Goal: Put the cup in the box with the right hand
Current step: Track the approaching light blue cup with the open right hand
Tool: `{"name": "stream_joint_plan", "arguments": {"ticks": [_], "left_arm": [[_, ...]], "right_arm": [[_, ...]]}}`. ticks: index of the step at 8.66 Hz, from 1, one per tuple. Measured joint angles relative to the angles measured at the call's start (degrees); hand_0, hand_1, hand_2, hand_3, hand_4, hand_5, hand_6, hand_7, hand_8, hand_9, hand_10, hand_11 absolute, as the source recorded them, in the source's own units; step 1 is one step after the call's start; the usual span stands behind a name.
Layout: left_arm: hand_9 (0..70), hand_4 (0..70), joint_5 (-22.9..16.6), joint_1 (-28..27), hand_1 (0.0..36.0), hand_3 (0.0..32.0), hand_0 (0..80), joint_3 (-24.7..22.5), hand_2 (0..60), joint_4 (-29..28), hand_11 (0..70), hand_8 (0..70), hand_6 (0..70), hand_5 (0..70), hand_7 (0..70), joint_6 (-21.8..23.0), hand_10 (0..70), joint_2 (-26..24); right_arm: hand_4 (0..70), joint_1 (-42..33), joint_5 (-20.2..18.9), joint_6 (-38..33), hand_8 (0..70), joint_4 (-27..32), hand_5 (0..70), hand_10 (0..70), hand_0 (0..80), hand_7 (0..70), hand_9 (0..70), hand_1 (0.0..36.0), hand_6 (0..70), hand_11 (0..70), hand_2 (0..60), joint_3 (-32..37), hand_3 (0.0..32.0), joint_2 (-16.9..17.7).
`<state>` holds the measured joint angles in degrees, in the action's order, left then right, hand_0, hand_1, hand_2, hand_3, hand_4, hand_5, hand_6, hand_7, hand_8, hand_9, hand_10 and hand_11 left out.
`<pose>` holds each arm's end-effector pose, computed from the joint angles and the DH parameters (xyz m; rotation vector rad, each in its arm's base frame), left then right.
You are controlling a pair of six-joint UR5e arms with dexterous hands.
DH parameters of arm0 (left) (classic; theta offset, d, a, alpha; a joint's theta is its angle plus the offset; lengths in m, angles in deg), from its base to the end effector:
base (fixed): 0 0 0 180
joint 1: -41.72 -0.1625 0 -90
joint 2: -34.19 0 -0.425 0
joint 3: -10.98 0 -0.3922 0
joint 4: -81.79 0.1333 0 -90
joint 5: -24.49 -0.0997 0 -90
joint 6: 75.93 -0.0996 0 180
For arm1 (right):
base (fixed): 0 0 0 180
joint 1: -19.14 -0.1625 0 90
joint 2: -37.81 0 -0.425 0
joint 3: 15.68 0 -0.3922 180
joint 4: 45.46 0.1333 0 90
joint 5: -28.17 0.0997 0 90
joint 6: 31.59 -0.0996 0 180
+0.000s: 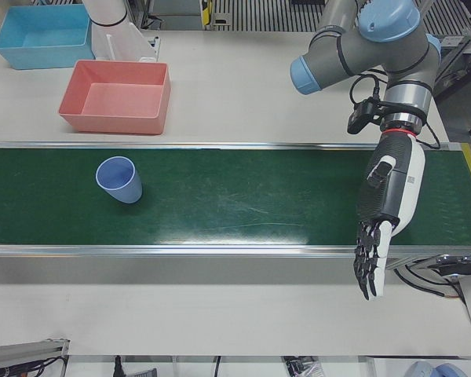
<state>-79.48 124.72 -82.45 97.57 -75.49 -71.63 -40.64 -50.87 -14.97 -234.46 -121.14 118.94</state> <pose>-0.0367 -0.5976 0.5358 -0.3785 2.0831 -1.9616 -0.1420 -0.5463 0.4911 -0.1028 -2.2521 1.6595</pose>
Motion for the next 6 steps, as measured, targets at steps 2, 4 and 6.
{"name": "stream_joint_plan", "arguments": {"ticks": [2,4,6], "left_arm": [[0.0,0.0,0.0,0.0,0.0,0.0,0.0,0.0,0.0,0.0,0.0,0.0,0.0,0.0,0.0,0.0,0.0,0.0],[0.0,0.0,0.0,0.0,0.0,0.0,0.0,0.0,0.0,0.0,0.0,0.0,0.0,0.0,0.0,0.0,0.0,0.0],[0.0,0.0,0.0,0.0,0.0,0.0,0.0,-0.1,0.0,0.0,0.0,0.0,0.0,0.0,0.0,0.0,0.0,0.0]], "right_arm": [[4.7,0.2,0.0,0.0,0.0,0.0,5.9,0.0,55.8,0.0,0.6,16.7,2.0,0.0,4.2,0.0,0.0,0.0],[3.2,0.2,0.0,0.0,0.0,0.0,6.0,0.0,55.1,0.0,0.4,18.7,2.0,0.0,5.8,-0.1,0.0,0.0],[3.8,0.4,0.0,0.0,0.0,0.0,6.0,0.0,55.5,0.0,0.6,17.8,2.0,0.0,4.7,-0.1,0.0,0.0]]}}
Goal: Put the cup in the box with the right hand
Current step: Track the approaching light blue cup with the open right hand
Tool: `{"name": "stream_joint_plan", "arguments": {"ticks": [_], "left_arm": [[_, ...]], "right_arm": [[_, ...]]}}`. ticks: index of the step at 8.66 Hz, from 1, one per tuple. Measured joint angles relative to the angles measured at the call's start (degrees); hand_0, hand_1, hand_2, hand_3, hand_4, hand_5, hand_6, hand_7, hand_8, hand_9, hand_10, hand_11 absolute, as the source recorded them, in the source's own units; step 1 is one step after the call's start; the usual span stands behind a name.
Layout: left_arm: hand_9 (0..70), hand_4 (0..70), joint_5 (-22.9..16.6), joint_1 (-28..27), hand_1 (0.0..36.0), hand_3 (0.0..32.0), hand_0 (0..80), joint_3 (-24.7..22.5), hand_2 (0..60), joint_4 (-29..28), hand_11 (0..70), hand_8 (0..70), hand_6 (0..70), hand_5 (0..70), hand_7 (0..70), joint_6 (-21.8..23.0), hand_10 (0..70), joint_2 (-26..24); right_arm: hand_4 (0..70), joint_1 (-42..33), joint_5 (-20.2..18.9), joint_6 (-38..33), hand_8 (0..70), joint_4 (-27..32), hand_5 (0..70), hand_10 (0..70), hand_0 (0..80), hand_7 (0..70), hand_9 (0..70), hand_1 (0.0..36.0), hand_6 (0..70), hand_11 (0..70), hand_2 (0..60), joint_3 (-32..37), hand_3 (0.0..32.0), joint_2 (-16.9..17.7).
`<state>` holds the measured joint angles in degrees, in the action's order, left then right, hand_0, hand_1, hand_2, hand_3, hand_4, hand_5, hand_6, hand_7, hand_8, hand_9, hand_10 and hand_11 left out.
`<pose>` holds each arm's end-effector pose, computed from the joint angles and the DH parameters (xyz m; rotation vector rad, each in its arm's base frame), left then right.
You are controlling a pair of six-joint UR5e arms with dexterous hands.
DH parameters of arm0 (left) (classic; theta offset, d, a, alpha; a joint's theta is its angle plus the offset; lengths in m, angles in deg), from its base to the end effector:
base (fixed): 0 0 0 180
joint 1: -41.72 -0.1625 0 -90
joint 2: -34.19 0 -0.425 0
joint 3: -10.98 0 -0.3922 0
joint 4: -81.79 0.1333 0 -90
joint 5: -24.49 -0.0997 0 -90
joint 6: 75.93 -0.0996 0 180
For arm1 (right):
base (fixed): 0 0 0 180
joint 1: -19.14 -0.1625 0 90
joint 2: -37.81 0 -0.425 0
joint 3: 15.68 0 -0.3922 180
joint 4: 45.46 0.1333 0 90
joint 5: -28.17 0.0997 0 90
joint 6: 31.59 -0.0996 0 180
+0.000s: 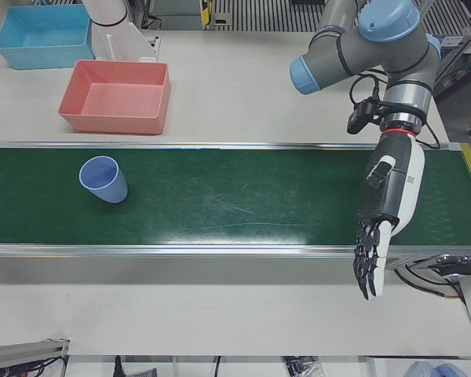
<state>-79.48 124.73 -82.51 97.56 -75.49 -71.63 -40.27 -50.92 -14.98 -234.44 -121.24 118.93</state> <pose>-0.0368 -0.5975 0.5353 -0.3782 2.0844 -1.9604 -0.1456 -0.5453 0.4902 -0.1114 -2.2515 1.6538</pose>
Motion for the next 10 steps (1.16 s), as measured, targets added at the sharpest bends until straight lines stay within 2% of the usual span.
{"name": "stream_joint_plan", "arguments": {"ticks": [1,3,4,5,6,7,8,9,10], "left_arm": [[0.0,0.0,0.0,0.0,0.0,0.0,0.0,0.0,0.0,0.0,0.0,0.0,0.0,0.0,0.0,0.0,0.0,0.0],[0.0,0.0,0.0,0.0,0.0,0.0,0.0,0.1,0.0,0.0,0.0,0.0,0.0,0.0,0.0,0.0,0.0,0.0],[0.0,0.0,0.0,0.0,0.0,0.0,0.0,0.1,0.0,0.0,0.0,0.0,0.0,0.0,0.0,0.0,0.0,0.0],[0.0,0.0,0.0,0.0,0.0,0.0,0.0,0.1,0.0,0.0,0.0,0.0,0.0,0.0,0.0,0.0,0.0,0.0],[0.0,0.0,0.0,0.0,0.0,0.0,0.0,0.1,0.0,0.0,0.0,0.0,0.0,0.0,0.0,0.0,0.0,0.0],[0.0,0.0,0.0,0.0,0.0,0.0,0.0,0.1,0.0,0.0,0.0,0.0,0.0,0.0,0.0,0.0,0.0,0.0],[0.0,0.0,0.0,0.0,0.0,0.0,0.0,0.1,0.0,0.0,0.0,0.0,0.0,0.0,0.0,0.0,0.0,0.0],[0.0,0.0,0.0,0.0,0.0,0.0,0.0,0.1,0.0,0.0,0.0,0.0,0.0,0.0,0.0,0.0,0.0,0.0],[0.0,0.0,0.0,0.0,0.0,0.0,0.0,0.1,0.0,0.0,0.0,0.0,0.0,0.0,0.0,0.0,0.0,0.0]], "right_arm": [[5.9,0.1,0.0,0.0,0.0,0.0,6.0,0.0,57.3,0.1,0.6,15.2,2.0,0.0,1.1,0.0,0.0,0.0],[2.0,0.1,0.0,0.0,0.0,0.0,6.0,0.0,53.9,0.4,0.6,20.8,2.1,0.0,9.1,0.0,0.0,0.0],[4.0,0.2,0.1,0.0,0.0,0.0,6.0,0.0,55.7,0.3,0.7,17.9,2.1,0.0,4.9,0.0,0.0,0.0],[4.0,0.2,0.1,0.0,0.0,0.0,6.0,0.0,55.5,0.2,0.7,17.9,2.1,0.0,4.9,0.0,0.0,0.0],[6.3,0.2,0.1,0.0,0.0,0.0,6.0,0.0,57.4,0.3,0.7,15.1,2.1,0.0,1.2,0.0,0.0,0.0],[4.0,0.4,0.1,0.0,0.0,0.0,6.0,0.0,55.4,0.3,0.7,18.4,2.1,0.0,6.5,0.0,0.0,0.0],[6.8,0.5,0.1,0.0,0.0,0.0,6.1,0.0,58.1,0.5,0.7,14.5,2.1,0.0,0.0,0.0,0.0,0.0],[3.4,0.6,0.1,0.0,0.0,0.0,6.0,0.0,55.0,0.5,0.7,18.9,2.1,0.0,6.4,0.0,0.0,-0.1],[2.8,0.6,0.1,0.0,0.0,0.0,6.0,0.0,54.4,0.5,0.7,19.9,2.1,0.0,7.7,0.0,0.0,-0.1]]}}
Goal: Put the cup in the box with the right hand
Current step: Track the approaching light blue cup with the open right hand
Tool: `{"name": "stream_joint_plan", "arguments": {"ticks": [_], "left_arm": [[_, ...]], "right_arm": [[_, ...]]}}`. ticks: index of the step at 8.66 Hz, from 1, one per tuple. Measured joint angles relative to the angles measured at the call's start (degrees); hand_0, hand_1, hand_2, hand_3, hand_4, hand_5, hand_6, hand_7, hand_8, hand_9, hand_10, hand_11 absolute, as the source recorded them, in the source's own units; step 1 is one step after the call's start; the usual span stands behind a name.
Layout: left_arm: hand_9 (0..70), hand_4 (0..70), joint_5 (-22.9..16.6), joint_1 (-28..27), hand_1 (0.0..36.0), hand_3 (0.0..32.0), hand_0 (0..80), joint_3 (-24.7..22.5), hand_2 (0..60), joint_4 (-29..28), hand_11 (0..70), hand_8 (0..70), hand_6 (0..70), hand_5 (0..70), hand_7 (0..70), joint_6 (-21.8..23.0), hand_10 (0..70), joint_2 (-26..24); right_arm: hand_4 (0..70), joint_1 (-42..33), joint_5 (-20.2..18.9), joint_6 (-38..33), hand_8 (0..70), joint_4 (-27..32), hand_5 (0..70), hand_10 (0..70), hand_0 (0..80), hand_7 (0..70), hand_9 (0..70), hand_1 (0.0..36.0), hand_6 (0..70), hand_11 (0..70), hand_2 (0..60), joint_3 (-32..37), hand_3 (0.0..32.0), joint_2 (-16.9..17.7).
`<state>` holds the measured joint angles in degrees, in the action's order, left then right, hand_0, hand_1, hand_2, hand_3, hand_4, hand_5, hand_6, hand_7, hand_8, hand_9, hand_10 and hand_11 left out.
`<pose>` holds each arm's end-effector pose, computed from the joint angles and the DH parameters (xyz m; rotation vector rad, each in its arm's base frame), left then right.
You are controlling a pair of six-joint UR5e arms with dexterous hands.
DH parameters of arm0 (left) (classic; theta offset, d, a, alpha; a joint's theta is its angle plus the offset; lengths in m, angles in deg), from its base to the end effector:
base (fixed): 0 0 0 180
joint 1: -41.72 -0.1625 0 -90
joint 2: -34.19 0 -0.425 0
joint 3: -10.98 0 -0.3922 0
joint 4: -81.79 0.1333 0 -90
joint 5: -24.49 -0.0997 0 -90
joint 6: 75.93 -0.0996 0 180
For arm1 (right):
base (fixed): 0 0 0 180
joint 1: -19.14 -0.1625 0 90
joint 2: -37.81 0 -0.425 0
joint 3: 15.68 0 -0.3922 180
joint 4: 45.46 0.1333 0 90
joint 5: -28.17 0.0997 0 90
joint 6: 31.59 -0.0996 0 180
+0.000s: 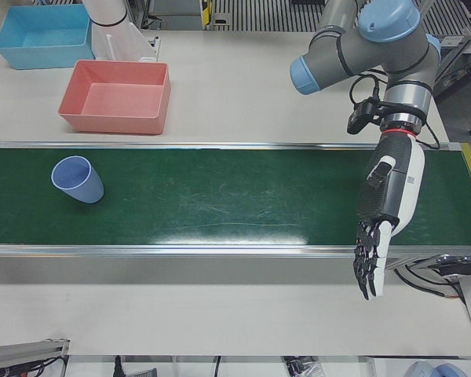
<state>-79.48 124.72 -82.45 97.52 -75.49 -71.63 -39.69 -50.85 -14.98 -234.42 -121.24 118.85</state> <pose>-0.0367 -0.5977 0.5357 -0.3784 2.0839 -1.9607 -0.1513 -0.5442 0.4894 -0.1220 -2.2497 1.6481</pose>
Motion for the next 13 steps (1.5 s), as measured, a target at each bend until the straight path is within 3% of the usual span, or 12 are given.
{"name": "stream_joint_plan", "arguments": {"ticks": [1,2,5,6,7,8,13], "left_arm": [[0.0,0.0,0.0,0.0,0.0,0.0,0.0,0.0,0.0,0.0,0.0,0.0,0.0,0.0,0.0,0.0,0.0,0.0],[0.0,0.0,0.0,0.0,0.0,0.0,0.0,0.0,0.0,0.1,0.0,0.0,0.0,0.0,0.0,0.0,0.0,0.0],[0.0,0.0,0.0,0.0,0.0,0.0,0.0,0.0,0.0,0.0,0.0,0.0,0.0,0.0,0.0,0.0,0.0,0.0],[0.0,0.0,0.0,0.0,0.0,0.0,0.0,0.0,0.0,0.0,0.0,0.0,0.0,0.0,0.0,0.0,0.0,0.0],[0.0,0.0,0.0,0.0,0.0,0.0,0.0,0.0,0.0,0.0,0.0,0.0,0.0,0.0,0.0,0.0,0.0,0.0],[0.0,0.0,0.0,0.0,0.0,0.0,0.0,0.0,0.0,0.0,0.0,0.0,0.0,0.0,0.0,0.0,0.0,0.0],[0.0,0.0,0.0,0.0,0.0,0.0,0.0,0.0,0.0,0.0,0.0,0.0,0.0,0.0,0.0,0.0,0.0,0.0]], "right_arm": [[2.7,0.0,0.0,0.0,0.0,0.0,6.0,0.0,54.7,0.5,0.7,19.9,2.1,0.0,7.6,0.0,0.0,0.0],[4.8,0.0,0.0,-0.1,0.0,0.0,6.0,0.0,56.3,0.5,0.7,17.2,2.1,0.0,3.7,0.0,0.0,0.0],[4.2,0.1,0.0,0.0,0.0,0.0,6.1,0.0,55.8,0.8,0.6,18.2,2.2,0.0,5.2,0.0,0.0,0.0],[6.3,0.1,0.0,0.0,0.0,0.0,6.1,0.0,57.7,0.7,0.5,15.5,2.2,0.0,1.2,0.0,0.0,0.0],[3.5,0.1,0.0,0.0,0.0,0.0,6.1,0.0,55.3,0.6,0.5,19.1,2.2,0.0,6.5,0.0,0.0,0.0],[5.6,0.2,0.0,0.0,0.0,0.0,6.1,0.0,57.2,0.6,0.5,16.4,2.1,0.0,2.5,0.0,0.0,0.0],[5.7,0.4,0.0,0.0,0.0,0.0,6.1,0.0,57.6,1.4,0.7,16.3,2.3,0.0,2.2,-0.1,0.0,0.0]]}}
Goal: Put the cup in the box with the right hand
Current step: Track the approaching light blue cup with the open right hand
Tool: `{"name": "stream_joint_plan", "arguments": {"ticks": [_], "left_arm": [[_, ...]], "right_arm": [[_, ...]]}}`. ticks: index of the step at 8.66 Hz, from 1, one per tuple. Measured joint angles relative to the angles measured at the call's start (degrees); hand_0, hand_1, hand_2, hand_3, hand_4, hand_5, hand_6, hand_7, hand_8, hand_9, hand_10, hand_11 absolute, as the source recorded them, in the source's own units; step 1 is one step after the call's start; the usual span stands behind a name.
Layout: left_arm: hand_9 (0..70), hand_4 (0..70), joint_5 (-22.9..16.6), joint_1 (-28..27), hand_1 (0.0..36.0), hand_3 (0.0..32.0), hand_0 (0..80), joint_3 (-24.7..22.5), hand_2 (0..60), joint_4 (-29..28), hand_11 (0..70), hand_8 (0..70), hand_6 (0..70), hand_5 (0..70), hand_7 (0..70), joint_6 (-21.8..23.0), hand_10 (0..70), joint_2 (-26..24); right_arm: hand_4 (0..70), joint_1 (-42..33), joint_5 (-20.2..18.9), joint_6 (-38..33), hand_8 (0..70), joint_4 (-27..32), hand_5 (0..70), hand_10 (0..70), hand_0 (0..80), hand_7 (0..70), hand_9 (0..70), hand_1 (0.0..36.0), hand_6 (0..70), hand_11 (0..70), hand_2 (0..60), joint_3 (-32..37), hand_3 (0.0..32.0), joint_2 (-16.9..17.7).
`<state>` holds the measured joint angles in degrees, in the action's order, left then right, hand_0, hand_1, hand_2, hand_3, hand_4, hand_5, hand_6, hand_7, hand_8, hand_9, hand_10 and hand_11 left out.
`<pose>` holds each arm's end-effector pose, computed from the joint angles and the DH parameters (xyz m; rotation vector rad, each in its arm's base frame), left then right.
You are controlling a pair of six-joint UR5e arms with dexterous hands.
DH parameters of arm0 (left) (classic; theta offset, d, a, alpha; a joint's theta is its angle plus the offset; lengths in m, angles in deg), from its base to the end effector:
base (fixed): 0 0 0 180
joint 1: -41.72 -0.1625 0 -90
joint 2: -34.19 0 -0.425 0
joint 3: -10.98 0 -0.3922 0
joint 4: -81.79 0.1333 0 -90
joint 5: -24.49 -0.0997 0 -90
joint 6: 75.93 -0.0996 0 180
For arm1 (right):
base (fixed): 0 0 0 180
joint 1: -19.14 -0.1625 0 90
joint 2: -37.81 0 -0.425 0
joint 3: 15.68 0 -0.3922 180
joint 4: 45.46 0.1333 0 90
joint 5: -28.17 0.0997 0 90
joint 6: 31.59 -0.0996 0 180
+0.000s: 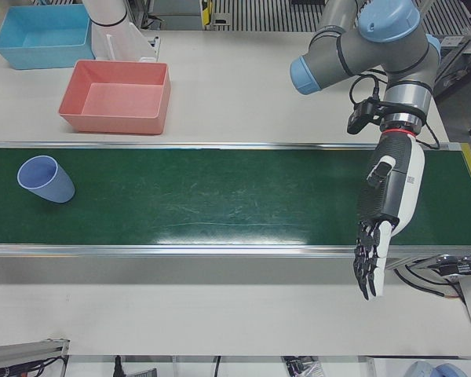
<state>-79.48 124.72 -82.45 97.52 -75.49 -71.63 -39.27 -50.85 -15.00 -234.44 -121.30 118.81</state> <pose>-0.0367 -0.5977 0.5357 -0.3784 2.0839 -1.9607 -0.1553 -0.5432 0.4885 -0.1308 -2.2482 1.6433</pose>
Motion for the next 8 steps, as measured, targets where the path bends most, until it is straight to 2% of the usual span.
{"name": "stream_joint_plan", "arguments": {"ticks": [1,2,4,5,6,8], "left_arm": [[0.0,0.0,0.0,0.0,0.0,0.0,0.0,0.0,0.0,0.0,0.0,0.0,0.0,0.0,0.0,0.0,0.0,0.0],[0.0,0.0,0.0,0.0,0.0,0.0,0.0,0.0,0.0,0.0,0.0,0.0,0.0,0.0,0.0,0.0,0.0,0.0],[0.0,0.0,0.0,0.0,0.0,0.0,0.0,0.0,0.0,0.0,0.0,0.0,0.0,0.0,0.0,0.0,0.0,0.0],[0.0,0.0,0.0,0.0,0.0,0.0,0.0,0.0,0.0,0.0,0.0,0.0,0.0,0.0,0.0,0.0,0.0,0.0],[0.0,0.0,0.0,0.0,0.0,0.0,0.0,0.0,0.0,0.0,0.0,0.0,0.0,0.0,0.0,0.0,0.0,0.0],[0.0,0.0,0.0,0.0,0.0,0.0,0.0,-0.1,0.0,0.1,0.0,0.0,0.0,0.0,0.0,0.0,0.0,0.0]], "right_arm": [[5.5,0.1,0.0,0.0,0.0,0.0,6.1,0.0,57.2,1.4,0.5,16.9,2.3,0.0,3.2,0.0,0.0,0.0],[6.4,0.2,0.0,0.0,0.0,0.0,6.1,0.0,58.0,1.4,0.6,15.4,2.3,0.0,1.1,0.0,0.0,0.0],[3.6,0.2,0.0,0.0,0.0,0.0,6.1,0.0,55.8,1.5,0.4,19.0,2.3,0.0,5.2,-0.1,0.0,-0.1],[6.4,0.2,0.0,0.0,0.0,-0.1,6.2,0.0,58.6,0.5,0.4,15.3,2.1,0.0,1.0,-0.1,0.0,-0.1],[4.6,0.2,0.0,0.0,0.0,-0.1,6.2,0.0,57.4,0.4,0.3,17.5,2.1,0.0,3.0,-0.1,0.0,-0.1],[3.7,0.2,0.0,0.0,0.0,-0.1,6.4,0.0,57.4,0.0,0.1,18.8,1.9,0.0,4.0,0.0,0.0,-0.1]]}}
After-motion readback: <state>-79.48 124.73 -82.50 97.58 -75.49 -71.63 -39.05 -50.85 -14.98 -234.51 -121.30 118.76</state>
